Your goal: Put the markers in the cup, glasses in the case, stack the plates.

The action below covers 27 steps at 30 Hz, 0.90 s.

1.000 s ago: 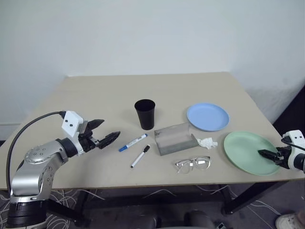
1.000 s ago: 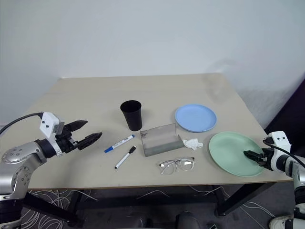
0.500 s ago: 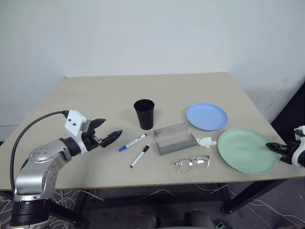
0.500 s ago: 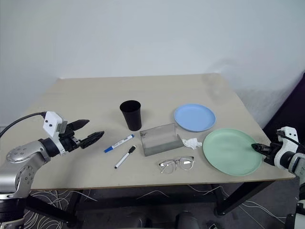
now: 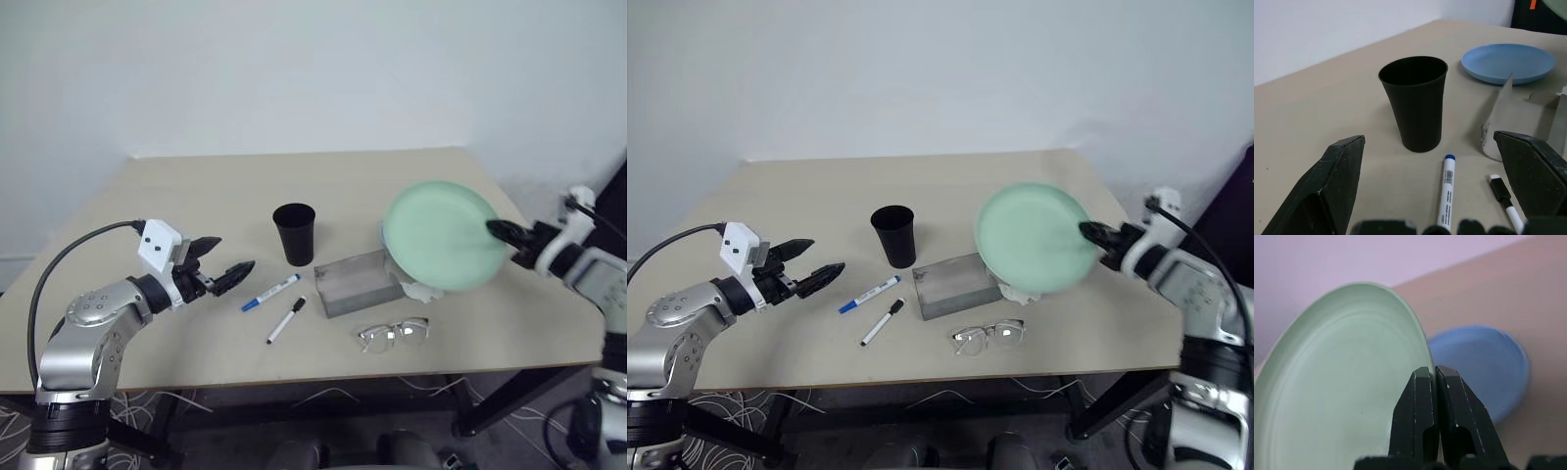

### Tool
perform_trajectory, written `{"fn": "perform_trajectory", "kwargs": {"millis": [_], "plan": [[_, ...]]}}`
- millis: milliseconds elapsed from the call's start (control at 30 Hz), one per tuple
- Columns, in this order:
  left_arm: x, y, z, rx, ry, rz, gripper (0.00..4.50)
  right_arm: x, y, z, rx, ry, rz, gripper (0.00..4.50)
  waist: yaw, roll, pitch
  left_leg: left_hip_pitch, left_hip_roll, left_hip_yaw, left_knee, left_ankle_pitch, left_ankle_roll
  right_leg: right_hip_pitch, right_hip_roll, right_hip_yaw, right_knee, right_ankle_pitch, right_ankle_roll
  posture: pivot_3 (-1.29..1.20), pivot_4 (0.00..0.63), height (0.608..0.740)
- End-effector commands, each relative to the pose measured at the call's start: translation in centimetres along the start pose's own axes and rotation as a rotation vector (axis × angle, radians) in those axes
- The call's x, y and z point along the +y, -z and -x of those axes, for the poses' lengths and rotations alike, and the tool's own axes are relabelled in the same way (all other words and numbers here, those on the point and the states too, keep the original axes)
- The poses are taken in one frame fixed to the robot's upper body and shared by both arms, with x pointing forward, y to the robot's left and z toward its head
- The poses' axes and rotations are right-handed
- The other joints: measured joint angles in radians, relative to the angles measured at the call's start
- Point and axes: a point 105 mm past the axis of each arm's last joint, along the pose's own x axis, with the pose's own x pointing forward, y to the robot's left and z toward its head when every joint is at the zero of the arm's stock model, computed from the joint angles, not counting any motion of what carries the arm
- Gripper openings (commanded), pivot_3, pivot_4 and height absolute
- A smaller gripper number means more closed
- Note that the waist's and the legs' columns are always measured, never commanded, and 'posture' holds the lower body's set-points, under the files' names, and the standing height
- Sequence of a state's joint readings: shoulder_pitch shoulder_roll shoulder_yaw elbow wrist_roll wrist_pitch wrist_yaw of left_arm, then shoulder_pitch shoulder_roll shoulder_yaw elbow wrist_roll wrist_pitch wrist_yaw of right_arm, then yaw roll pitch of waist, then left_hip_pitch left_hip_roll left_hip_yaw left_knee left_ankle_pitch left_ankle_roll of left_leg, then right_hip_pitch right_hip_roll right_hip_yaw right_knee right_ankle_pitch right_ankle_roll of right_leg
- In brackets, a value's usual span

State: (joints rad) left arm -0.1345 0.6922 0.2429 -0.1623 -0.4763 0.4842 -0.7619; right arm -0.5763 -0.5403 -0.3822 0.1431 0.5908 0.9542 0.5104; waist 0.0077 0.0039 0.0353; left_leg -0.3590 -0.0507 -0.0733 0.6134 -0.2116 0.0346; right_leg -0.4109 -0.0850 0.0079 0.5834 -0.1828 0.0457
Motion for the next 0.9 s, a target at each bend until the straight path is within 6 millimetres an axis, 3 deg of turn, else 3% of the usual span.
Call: {"fn": "perform_trajectory", "kwargs": {"millis": [33,167,433,900], "plan": [[0.4,-1.6,-0.1,-0.04,-0.014,-0.057,4.5,1.7,-2.1,-2.3,-0.051,0.032,0.08,0.03,0.001,0.0,0.0,0.0,0.001,0.001,0.0,0.0,0.0,0.0,0.0,-0.001,0.0,0.0,0.0,0.0,0.0,0.727],[0.5,-1.7,-0.2,-0.044,-0.017,-0.062,4.5,1.7,-3.3,-4.7,-0.078,0.086,0.098,0.03,0.002,-0.001,0.0,-0.001,-0.002,0.001,-0.001,-0.001,0.001,-0.001,0.0,0.001,0.0,0.001,0.0,0.0,0.0,0.727],[0.6,-1.9,-0.4,-0.055,-0.03,-0.07,4.5,-1.9,-3.6,-7.5,-0.076,0.275,0.101,0.03,-0.004,-0.002,-0.001,-0.001,-0.008,-0.002,-0.005,-0.003,0.005,0.001,0.001,0.006,-0.007,0.023,-0.007,0.0,0.0,0.727],[0.8,-2.1,-0.1,-0.06,-0.043,-0.083,4.5,-3.6,0.2,-9.0,0.028,0.396,0.12,0.03,-0.056,-0.002,-0.001,0.0,-0.008,-0.002,-0.005,-0.004,0.006,0.003,0.007,0.007,-0.009,0.023,-0.008,0.0,0.0,0.727]]}}
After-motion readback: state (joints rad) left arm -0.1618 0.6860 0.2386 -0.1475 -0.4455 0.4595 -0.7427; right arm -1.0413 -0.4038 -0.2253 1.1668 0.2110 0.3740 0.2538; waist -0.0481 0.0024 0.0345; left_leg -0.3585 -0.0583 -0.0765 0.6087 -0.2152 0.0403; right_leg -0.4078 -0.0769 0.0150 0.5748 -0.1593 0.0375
